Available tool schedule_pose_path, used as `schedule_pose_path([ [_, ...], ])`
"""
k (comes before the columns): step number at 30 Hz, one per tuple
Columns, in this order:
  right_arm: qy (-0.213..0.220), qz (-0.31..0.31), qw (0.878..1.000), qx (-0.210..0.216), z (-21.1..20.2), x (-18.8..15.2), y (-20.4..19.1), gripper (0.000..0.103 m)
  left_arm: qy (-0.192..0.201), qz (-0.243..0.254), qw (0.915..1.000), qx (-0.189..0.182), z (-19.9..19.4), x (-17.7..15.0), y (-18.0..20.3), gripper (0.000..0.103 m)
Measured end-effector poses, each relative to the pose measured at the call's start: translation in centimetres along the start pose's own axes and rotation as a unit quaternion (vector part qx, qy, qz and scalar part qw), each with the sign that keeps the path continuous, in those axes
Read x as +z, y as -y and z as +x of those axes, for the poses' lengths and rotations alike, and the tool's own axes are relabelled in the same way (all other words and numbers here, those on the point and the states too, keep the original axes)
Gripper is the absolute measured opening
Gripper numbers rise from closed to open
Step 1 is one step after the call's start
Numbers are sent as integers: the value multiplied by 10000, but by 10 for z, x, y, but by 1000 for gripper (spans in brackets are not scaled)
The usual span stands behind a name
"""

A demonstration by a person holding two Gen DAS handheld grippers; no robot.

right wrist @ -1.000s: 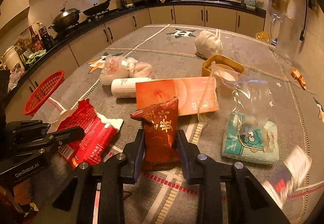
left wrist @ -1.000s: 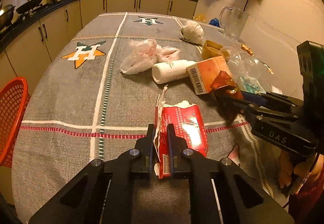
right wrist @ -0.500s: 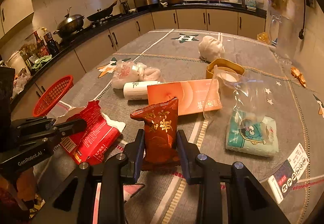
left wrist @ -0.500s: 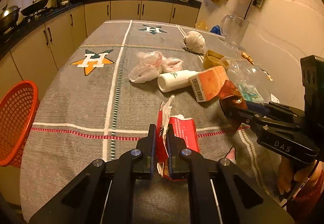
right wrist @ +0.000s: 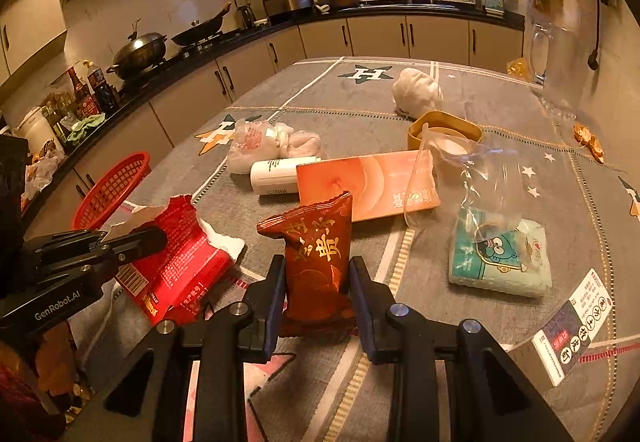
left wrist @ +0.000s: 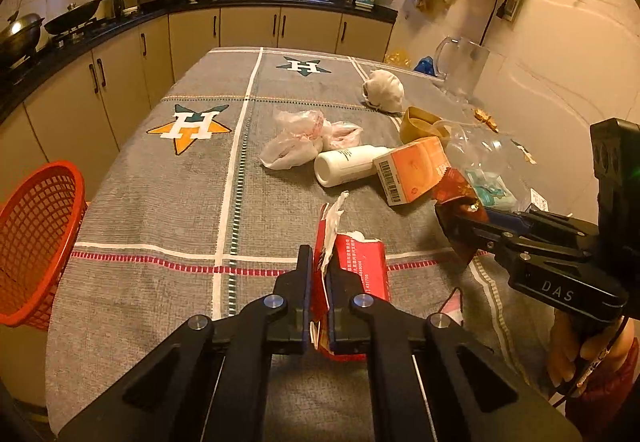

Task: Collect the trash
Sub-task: 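Lift the red wrapper and brown bag off the table with both grippers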

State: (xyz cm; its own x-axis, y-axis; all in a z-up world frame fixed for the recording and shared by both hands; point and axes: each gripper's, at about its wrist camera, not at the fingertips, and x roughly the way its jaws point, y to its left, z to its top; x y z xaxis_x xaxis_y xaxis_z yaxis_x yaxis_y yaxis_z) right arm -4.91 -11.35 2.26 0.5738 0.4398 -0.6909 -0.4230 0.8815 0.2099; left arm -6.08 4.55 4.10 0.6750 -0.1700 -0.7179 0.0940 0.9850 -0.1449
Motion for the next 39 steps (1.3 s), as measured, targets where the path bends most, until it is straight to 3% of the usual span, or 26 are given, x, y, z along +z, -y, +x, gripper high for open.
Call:
schedule_pose_path([
  [39,-101,-238,9991,328,1,9,-41,34,432,-274,9986,95,-36,4,-33,5],
])
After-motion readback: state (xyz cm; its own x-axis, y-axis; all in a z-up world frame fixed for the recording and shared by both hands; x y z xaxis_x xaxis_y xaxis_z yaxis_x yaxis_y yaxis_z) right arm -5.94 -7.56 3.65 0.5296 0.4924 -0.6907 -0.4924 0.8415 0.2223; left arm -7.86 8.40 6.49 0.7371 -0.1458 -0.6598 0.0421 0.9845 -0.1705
